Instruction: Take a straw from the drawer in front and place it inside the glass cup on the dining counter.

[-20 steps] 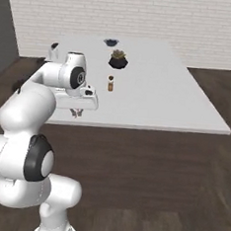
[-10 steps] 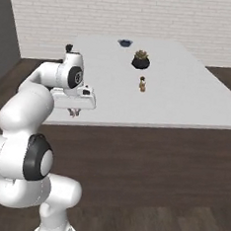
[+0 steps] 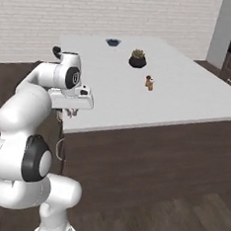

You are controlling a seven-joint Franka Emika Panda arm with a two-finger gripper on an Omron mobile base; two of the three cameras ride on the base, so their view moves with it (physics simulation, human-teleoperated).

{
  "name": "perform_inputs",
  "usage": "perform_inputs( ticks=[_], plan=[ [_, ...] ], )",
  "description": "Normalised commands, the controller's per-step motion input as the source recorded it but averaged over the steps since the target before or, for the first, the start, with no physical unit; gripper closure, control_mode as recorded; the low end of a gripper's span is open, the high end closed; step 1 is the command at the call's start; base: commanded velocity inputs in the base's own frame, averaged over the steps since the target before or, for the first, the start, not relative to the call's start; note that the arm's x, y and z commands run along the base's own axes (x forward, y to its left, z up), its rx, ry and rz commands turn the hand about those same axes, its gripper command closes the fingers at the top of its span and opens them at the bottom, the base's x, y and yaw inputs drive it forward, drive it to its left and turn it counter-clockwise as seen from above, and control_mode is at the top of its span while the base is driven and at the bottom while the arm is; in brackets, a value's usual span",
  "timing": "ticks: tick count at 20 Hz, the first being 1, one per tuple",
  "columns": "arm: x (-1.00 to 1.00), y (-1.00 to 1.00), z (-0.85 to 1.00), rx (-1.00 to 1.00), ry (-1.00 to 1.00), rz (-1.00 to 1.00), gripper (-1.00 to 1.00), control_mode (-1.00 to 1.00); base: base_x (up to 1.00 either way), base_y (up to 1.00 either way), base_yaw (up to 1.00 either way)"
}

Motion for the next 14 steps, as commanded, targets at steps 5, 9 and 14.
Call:
perform_inputs(
  ticks=[5,9,14],
  plan=[
    [0.00,0.00,0.00,0.00,0.00,0.00,1.00,1.00,0.08,1.00,-0.38],
    [0.00,0.00,0.00,0.00,0.00,0.00,1.00,1.00,0.00,1.00,-0.42],
    [0.00,0.00,0.00,0.00,0.00,0.00,1.00,1.00,0.00,1.00,-0.45]
  ],
)
